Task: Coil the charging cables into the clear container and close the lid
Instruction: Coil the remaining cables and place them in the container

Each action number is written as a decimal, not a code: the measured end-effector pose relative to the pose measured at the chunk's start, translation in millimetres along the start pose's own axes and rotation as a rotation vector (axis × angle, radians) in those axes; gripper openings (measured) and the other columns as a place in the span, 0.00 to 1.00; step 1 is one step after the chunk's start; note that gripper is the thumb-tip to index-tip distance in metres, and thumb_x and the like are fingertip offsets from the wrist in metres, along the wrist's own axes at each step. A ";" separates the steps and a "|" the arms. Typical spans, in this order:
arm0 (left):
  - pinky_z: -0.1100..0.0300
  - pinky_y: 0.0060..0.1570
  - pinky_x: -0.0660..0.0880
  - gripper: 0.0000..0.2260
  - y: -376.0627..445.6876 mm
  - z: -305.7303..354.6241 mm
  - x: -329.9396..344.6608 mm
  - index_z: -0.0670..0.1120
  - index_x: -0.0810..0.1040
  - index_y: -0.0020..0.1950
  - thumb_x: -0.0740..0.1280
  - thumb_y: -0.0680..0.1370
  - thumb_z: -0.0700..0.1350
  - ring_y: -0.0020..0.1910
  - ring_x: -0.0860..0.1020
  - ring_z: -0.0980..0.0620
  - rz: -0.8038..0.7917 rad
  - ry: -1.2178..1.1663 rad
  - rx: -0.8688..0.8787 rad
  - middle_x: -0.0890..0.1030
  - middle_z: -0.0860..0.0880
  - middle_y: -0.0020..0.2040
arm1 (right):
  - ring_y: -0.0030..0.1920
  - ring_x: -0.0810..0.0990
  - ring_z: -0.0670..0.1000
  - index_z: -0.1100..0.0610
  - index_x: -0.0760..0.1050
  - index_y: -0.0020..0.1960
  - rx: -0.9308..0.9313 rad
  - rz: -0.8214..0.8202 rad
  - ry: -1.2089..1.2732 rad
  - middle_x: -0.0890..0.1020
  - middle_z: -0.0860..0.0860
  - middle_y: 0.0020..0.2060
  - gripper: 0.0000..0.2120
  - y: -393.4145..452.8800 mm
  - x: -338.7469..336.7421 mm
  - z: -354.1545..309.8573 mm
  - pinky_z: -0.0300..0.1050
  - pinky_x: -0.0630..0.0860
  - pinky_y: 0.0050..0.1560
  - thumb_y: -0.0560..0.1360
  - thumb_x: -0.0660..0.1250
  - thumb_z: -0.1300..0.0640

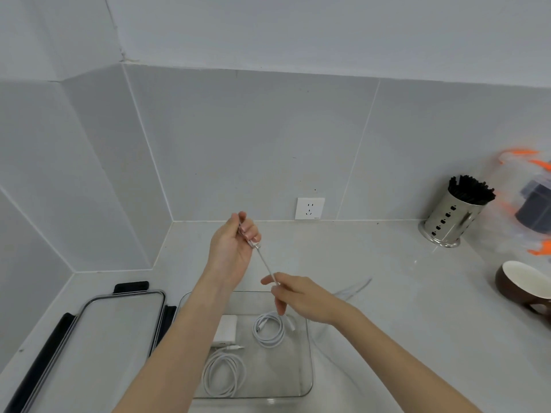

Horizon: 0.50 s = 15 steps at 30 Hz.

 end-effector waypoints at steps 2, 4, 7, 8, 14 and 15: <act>0.65 0.28 0.64 0.13 0.1 -2.2 -8.9 0.45 0.67 0.40 0.50 0.82 0.43 0.23 0.65 0.58 0.046 0.228 0.074 0.65 0.51 0.29 | 0.39 0.76 0.49 0.52 0.69 0.65 -0.005 -0.029 -0.065 0.76 0.46 0.30 0.15 -3.8 -1.8 -10.8 0.38 0.72 0.48 0.80 0.54 0.55; 0.66 0.29 0.64 0.12 -4.1 -6.5 -12.4 0.46 0.66 0.41 0.50 0.82 0.43 0.23 0.66 0.59 0.057 0.522 0.123 0.65 0.51 0.31 | 0.37 0.74 0.51 0.55 0.70 0.65 -0.030 -0.027 -0.192 0.74 0.46 0.29 0.16 -7.3 -7.0 -23.7 0.44 0.73 0.47 0.79 0.55 0.56; 0.71 0.28 0.67 0.10 -12.6 -18.1 -10.5 0.45 0.68 0.44 0.52 0.82 0.43 0.24 0.68 0.62 -0.006 0.847 0.155 0.71 0.51 0.33 | 0.35 0.71 0.53 0.60 0.75 0.56 -0.100 0.017 -0.411 0.78 0.54 0.32 0.12 -12.1 -16.4 -43.8 0.49 0.72 0.44 0.79 0.56 0.57; 0.71 0.29 0.67 0.09 -16.0 -23.0 -9.0 0.45 0.68 0.44 0.53 0.82 0.43 0.25 0.68 0.62 -0.043 0.903 0.148 0.72 0.52 0.32 | 0.35 0.70 0.53 0.60 0.77 0.52 -0.124 0.051 -0.468 0.80 0.57 0.35 0.11 -12.8 -22.9 -49.8 0.49 0.72 0.43 0.78 0.57 0.56; 0.67 0.24 0.65 0.14 -41.2 -52.8 1.8 0.41 0.70 0.40 0.52 0.82 0.45 0.22 0.67 0.55 -0.234 0.901 -0.101 0.69 0.52 0.23 | 0.33 0.75 0.41 0.52 0.83 0.40 -0.201 0.276 -0.229 0.82 0.44 0.32 0.03 -14.1 -78.3 -66.0 0.34 0.70 0.38 0.68 0.73 0.54; 0.66 0.23 0.63 0.16 -45.1 -56.8 3.3 0.41 0.71 0.39 0.52 0.82 0.45 0.21 0.64 0.55 -0.245 0.784 -0.177 0.68 0.52 0.21 | 0.32 0.74 0.40 0.54 0.82 0.38 -0.203 0.301 -0.117 0.80 0.42 0.30 0.03 -13.8 -86.1 -63.8 0.31 0.68 0.37 0.67 0.75 0.55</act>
Point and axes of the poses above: each hand's wrist, its own y-axis towards the middle knuckle, its own x-axis out of the palm, z = x × y, the point moved 8 cm from there along y, towards the middle knuckle
